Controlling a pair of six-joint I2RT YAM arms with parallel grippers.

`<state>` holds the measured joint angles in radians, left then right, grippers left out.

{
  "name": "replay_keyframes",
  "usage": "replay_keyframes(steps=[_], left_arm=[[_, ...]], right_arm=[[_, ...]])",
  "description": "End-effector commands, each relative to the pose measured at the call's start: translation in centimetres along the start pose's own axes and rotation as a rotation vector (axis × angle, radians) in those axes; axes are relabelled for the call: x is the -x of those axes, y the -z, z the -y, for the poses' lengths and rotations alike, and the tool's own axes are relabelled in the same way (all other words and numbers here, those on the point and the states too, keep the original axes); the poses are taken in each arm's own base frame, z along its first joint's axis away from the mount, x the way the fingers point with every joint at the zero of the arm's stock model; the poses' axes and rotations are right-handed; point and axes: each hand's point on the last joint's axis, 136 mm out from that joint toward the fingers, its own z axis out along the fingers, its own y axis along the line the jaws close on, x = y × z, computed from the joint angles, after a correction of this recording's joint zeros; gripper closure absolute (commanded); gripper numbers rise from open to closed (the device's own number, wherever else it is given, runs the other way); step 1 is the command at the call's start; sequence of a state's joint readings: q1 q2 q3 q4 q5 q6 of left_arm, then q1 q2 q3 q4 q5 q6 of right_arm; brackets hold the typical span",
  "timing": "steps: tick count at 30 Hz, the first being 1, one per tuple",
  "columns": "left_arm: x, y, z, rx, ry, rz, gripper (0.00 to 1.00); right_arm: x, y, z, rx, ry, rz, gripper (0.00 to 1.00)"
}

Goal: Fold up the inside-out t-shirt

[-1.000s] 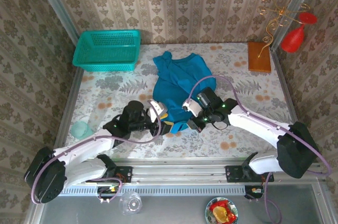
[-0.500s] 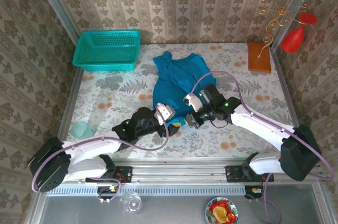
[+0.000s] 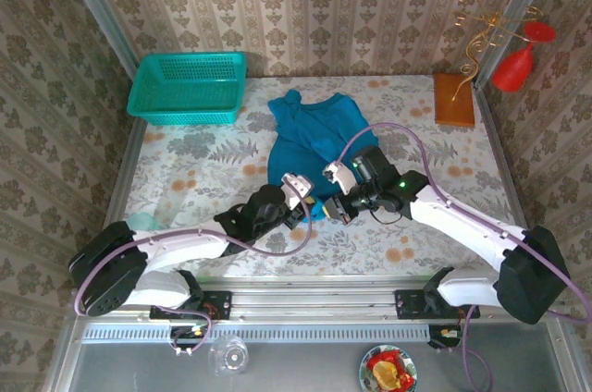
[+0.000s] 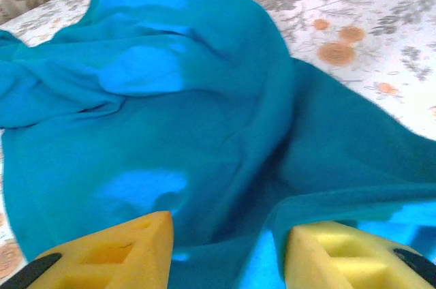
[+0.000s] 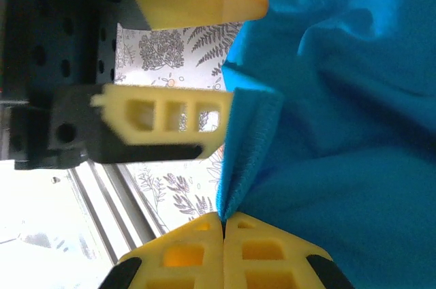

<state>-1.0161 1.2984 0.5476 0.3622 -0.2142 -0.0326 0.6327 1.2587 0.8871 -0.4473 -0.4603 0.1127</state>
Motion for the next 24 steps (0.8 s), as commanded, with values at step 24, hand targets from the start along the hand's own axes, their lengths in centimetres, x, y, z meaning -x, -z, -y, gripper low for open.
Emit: replay_keyframes(steps=[24], left_arm=[[-3.5, 0.0, -9.6, 0.186, 0.162, -0.196, 0.92]], right_arm=[[4.9, 11.8, 2.0, -0.357, 0.044, 0.232, 1.0]])
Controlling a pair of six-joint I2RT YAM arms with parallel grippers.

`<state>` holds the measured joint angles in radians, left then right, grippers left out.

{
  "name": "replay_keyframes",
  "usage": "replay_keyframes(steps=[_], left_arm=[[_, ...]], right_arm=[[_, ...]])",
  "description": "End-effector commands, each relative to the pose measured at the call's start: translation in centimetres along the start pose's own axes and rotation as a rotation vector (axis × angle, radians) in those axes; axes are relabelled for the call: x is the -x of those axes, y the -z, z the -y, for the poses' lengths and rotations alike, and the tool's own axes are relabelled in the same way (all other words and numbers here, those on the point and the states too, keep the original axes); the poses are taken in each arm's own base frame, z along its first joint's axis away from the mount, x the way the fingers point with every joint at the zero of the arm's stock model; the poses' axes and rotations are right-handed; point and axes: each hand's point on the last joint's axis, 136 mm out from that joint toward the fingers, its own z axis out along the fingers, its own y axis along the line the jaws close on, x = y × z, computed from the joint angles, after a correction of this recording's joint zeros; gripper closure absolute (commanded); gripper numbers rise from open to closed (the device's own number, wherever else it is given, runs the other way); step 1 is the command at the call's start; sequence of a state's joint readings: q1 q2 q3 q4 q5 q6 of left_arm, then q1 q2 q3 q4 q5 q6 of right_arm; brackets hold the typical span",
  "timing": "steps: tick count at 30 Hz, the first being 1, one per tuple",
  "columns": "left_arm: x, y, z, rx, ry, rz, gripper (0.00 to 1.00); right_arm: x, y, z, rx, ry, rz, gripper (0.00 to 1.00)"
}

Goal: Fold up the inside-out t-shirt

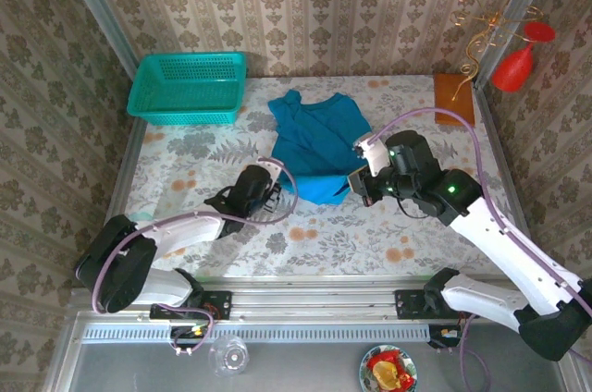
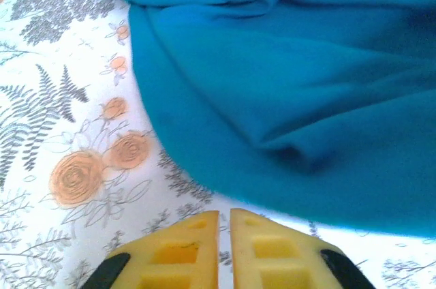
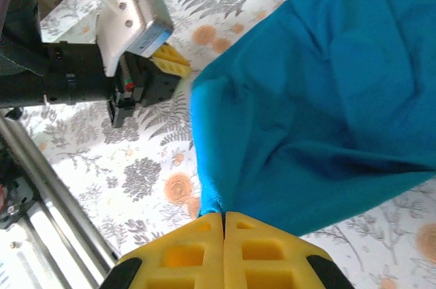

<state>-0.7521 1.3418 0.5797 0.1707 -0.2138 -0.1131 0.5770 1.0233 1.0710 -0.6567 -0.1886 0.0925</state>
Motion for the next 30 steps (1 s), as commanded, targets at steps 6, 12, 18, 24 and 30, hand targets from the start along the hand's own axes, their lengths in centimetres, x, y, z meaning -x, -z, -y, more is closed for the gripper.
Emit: replay_keyframes(steps=[6, 12, 18, 24, 30], left_arm=[[6.8, 3.8, 3.9, -0.28, -0.082, 0.173, 0.89], [8.0, 5.9, 8.7, -0.412, -0.115, 0.242, 0.83], [6.0, 4.0, 12.4, -0.431, -0.098, 0.199, 0.69], [5.6, 0.7, 14.2, -0.411, -0.074, 0.142, 0.64], [5.4, -2.7, 13.6, -0.29, -0.053, 0.072, 0.54]], right_arm=[[0.7, -0.4, 1.5, -0.061, -0.033, 0.006, 1.0], [3.1, -2.9, 1.7, -0.027, -0.062, 0.038, 1.0], [5.7, -4.6, 5.9, -0.162, -0.158, 0.07, 1.0], [6.1, -5.6, 8.0, -0.2, -0.231, 0.09, 1.0], [5.8, -6.1, 8.5, -0.191, -0.26, 0.094, 1.0]])
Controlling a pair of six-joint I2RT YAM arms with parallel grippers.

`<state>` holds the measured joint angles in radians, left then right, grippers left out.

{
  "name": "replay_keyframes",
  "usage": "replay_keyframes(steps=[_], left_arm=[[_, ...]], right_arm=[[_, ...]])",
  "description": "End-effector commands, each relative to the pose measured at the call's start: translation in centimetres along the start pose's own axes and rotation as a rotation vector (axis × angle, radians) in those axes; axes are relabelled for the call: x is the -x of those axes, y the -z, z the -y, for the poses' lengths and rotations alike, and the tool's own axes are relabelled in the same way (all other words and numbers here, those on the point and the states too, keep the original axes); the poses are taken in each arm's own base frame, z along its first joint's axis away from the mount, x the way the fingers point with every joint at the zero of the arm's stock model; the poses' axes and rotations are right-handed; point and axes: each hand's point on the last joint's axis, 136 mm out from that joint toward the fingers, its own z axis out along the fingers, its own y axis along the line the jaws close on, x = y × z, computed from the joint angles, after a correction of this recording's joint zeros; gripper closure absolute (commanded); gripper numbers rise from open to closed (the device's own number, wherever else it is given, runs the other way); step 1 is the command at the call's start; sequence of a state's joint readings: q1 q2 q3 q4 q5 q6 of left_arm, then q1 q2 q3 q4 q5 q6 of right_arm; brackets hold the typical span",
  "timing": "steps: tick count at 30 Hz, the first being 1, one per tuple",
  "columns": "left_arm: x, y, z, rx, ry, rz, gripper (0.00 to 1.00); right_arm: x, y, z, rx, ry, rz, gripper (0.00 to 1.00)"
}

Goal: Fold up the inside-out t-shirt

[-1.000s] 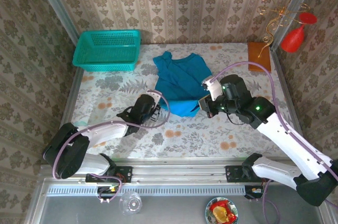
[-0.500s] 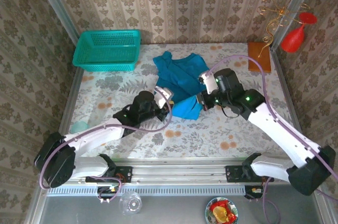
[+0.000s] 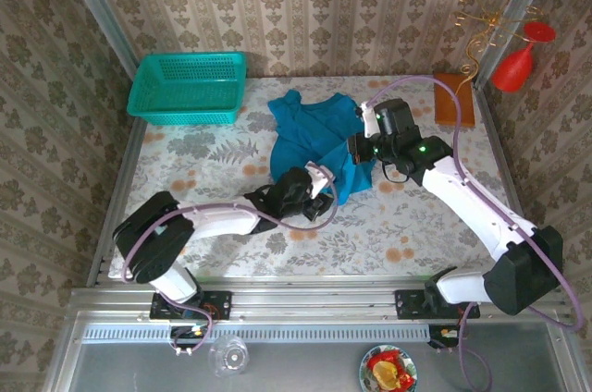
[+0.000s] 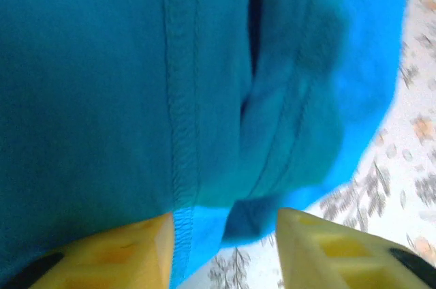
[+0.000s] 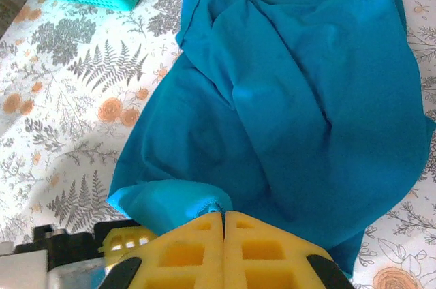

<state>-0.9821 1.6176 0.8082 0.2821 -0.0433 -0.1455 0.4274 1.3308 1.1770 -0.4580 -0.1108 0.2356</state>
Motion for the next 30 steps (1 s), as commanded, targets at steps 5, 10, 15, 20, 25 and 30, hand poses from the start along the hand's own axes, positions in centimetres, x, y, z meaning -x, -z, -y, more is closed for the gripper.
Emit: replay_keyframes(steps=[5, 10, 15, 20, 25, 30], left_arm=[[0.9, -2.4, -2.2, 0.151, 0.029, -0.046, 0.51], [0.1, -1.9, -4.4, 0.259, 0.029, -0.089, 0.63], [-0.5, -0.6, -5.9, 0.291, 0.046, -0.098, 0.82], [0.3, 0.8, -6.8, 0.275, 0.059, -0.075, 0.99], [3.4, 2.9, -6.9, 0.196, 0.051, -0.01, 1.0], [8.3, 6.3, -8.4, 0.11, 0.078, 0.067, 1.0]], right_arm=[[1.1, 0.2, 0.1, 0.007, -0.027, 0.047, 1.0], [1.4, 0.9, 2.0, -0.051, -0.027, 0.062, 1.0], [1.7, 1.7, 4.2, -0.099, -0.053, 0.084, 1.0], [1.8, 1.8, 5.1, -0.112, -0.063, 0.09, 1.0], [2.6, 1.6, 5.2, -0.102, -0.057, 0.1, 1.0], [6.3, 2.2, 5.4, -0.112, -0.004, 0.14, 1.0]])
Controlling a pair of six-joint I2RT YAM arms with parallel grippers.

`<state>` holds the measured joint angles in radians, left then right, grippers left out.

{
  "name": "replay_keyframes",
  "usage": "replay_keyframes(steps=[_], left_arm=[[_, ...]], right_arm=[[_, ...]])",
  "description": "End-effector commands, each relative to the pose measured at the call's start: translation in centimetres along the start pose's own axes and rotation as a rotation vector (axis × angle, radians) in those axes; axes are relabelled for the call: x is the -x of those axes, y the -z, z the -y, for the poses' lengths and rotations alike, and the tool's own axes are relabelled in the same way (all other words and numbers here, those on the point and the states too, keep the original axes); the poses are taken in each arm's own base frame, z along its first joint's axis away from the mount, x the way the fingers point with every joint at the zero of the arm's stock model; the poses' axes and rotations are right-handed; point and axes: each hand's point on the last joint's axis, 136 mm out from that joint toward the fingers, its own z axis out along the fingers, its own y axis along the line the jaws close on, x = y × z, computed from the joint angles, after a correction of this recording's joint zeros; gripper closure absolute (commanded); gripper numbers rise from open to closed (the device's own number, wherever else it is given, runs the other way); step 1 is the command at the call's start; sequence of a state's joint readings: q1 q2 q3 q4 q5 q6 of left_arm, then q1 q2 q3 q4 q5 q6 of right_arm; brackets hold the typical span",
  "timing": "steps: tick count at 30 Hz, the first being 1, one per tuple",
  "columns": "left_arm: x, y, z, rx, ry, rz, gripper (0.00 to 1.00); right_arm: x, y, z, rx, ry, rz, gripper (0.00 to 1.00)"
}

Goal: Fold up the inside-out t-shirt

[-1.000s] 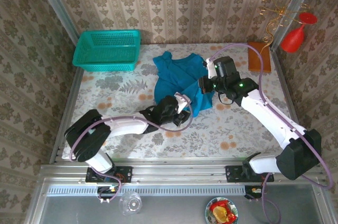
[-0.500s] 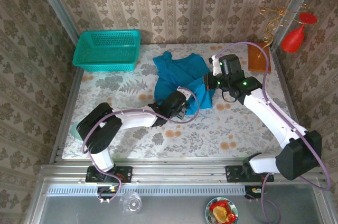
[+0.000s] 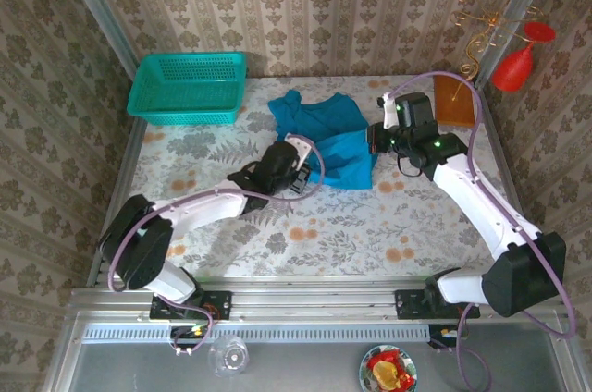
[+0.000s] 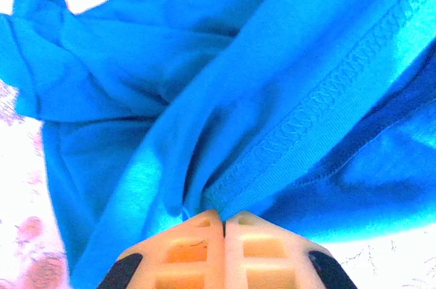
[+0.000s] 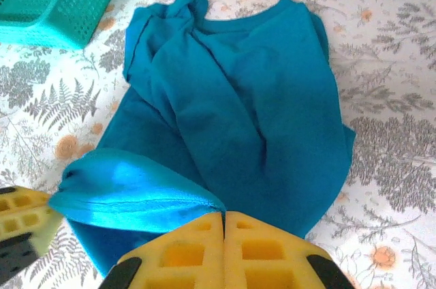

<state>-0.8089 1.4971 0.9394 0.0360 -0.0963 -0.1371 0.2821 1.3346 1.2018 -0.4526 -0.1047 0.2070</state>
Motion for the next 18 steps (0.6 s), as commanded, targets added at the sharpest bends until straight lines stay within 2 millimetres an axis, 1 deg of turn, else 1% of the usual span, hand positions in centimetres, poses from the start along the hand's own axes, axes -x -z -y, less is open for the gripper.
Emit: replay_keyframes(steps=[1, 2, 3, 4, 5, 6, 7, 8, 9, 11, 12, 14, 15, 16, 18], left_arm=[[5.1, 2.9, -0.8, -0.099, -0.005, 0.068, 1.0], [7.0, 4.0, -1.4, -0.106, -0.009, 0.093, 1.0], [9.0, 5.3, -1.8, -0.113, -0.025, 0.121, 1.0], [10.6, 6.5, -2.1, -0.121, -0.046, 0.138, 1.0], [12.3, 7.9, -2.2, -0.133, -0.061, 0.159, 1.0], [13.9, 9.4, -2.0, -0.154, -0.08, 0.179, 1.0], [15.1, 10.9, -1.6, -0.183, -0.095, 0.194, 1.0], [15.8, 12.1, -1.1, -0.214, -0.107, 0.203, 1.0], [16.1, 13.4, -0.3, -0.254, -0.12, 0.205, 1.0], [15.3, 15.2, 1.3, -0.337, -0.121, 0.194, 1.0], [14.2, 16.0, 2.3, -0.39, -0.116, 0.183, 1.0], [11.2, 17.0, 4.1, -0.485, -0.088, 0.149, 1.0], [9.3, 17.1, 4.7, -0.512, -0.065, 0.128, 1.0], [7.3, 17.1, 4.9, -0.513, -0.038, 0.104, 1.0], [4.1, 16.7, 4.4, -0.472, 0.015, 0.067, 1.0]], right_arm=[[5.2, 1.3, -0.1, -0.004, 0.061, 0.097, 1.0], [6.6, 1.6, 0.0, -0.012, 0.075, 0.108, 1.0], [8.2, 2.3, 0.1, -0.024, 0.089, 0.129, 1.0], [9.9, 3.3, 0.0, -0.032, 0.107, 0.158, 1.0], [11.1, 4.4, -0.3, -0.034, 0.122, 0.179, 1.0], [12.5, 5.8, -0.7, -0.034, 0.137, 0.213, 1.0], [13.6, 7.2, -1.3, -0.022, 0.148, 0.243, 1.0], [14.3, 8.3, -1.8, -0.008, 0.154, 0.267, 1.0], [14.6, 9.5, -2.4, 0.018, 0.159, 0.286, 1.0], [14.2, 10.9, -3.4, 0.069, 0.153, 0.303, 1.0], [13.3, 11.4, -4.0, 0.103, 0.147, 0.299, 1.0], [11.0, 11.1, -4.9, 0.166, 0.129, 0.257, 1.0], [9.5, 10.8, -5.4, 0.201, 0.121, 0.229, 1.0], [8.0, 10.3, -5.8, 0.227, 0.111, 0.202, 1.0], [5.4, 9.3, -6.5, 0.259, 0.107, 0.152, 1.0]])
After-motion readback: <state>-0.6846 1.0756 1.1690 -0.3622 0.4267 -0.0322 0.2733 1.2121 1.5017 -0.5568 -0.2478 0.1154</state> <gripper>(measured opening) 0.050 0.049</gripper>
